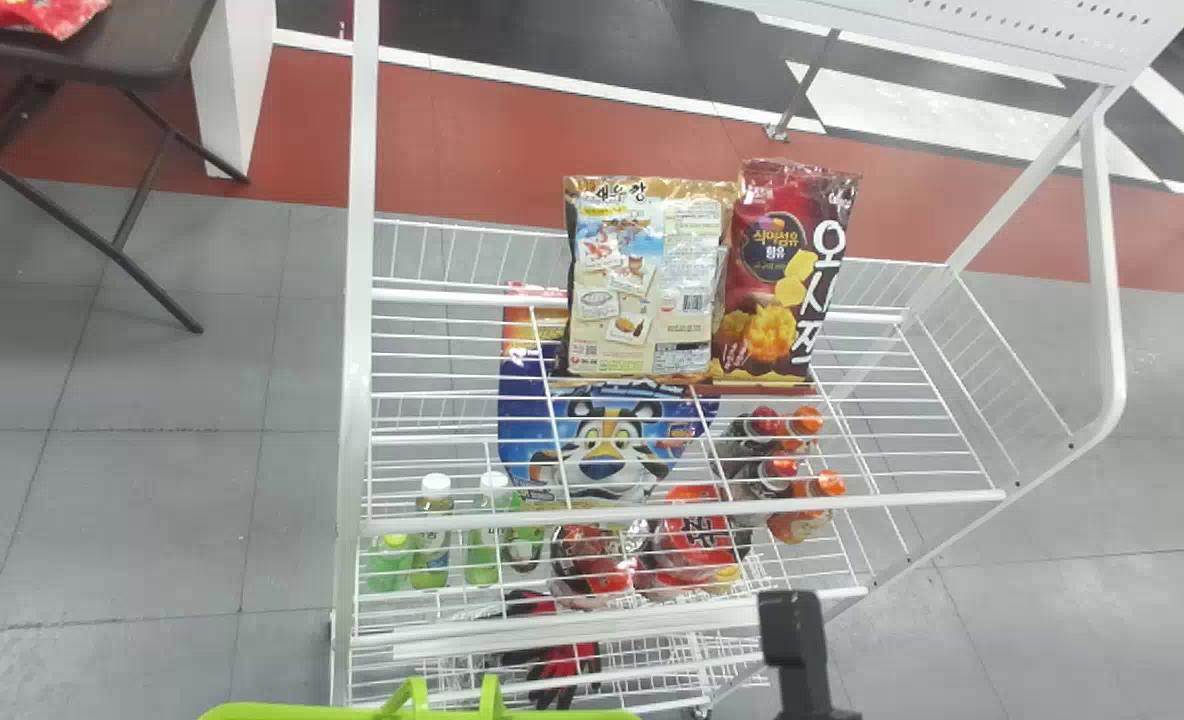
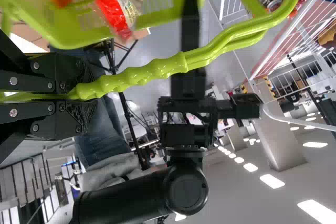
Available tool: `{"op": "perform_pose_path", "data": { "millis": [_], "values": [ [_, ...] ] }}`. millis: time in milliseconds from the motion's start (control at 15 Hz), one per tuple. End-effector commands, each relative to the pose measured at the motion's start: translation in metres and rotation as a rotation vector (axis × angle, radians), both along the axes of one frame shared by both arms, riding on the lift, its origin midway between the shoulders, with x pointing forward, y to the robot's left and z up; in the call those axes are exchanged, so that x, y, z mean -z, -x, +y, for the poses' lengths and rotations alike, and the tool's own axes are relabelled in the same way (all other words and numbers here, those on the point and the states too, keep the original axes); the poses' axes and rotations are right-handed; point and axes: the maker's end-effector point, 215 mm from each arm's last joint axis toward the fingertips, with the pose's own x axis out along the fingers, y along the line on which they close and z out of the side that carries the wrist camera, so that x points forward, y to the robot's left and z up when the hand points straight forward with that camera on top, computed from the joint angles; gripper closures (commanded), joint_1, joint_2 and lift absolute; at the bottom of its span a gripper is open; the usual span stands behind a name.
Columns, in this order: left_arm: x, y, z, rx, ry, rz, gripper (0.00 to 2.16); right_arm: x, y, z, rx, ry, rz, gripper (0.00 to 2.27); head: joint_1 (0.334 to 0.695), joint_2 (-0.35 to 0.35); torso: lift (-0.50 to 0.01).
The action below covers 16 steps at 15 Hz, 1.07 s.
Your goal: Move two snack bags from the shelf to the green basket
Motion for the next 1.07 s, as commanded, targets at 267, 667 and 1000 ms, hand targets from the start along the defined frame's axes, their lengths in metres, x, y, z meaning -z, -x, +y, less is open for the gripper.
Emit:
{"op": "perform_pose_path", "data": {
  "millis": [267, 667, 1000],
  "values": [
    [0.002, 0.003, -0.003, 0.007, -0.007, 0.002, 2.15, -0.101, -0.036, 0.007, 0.031, -0.128, -0.246, 0.09, 0.695, -0.35, -0.016],
    [0.003, 0.004, -0.004, 0.011, -0.013, 0.002, 2.15, -0.18, -0.092, -0.04, 0.12, 0.009, -0.61, 0.1, 0.695, -0.35, -0.016],
    [0.005, -0.001, -0.004, 0.009, -0.016, -0.004, 2.15, -0.236, -0.13, -0.05, 0.194, 0.266, -0.952, 0.1, 0.695, -0.35, -0.016]
  ]
}}
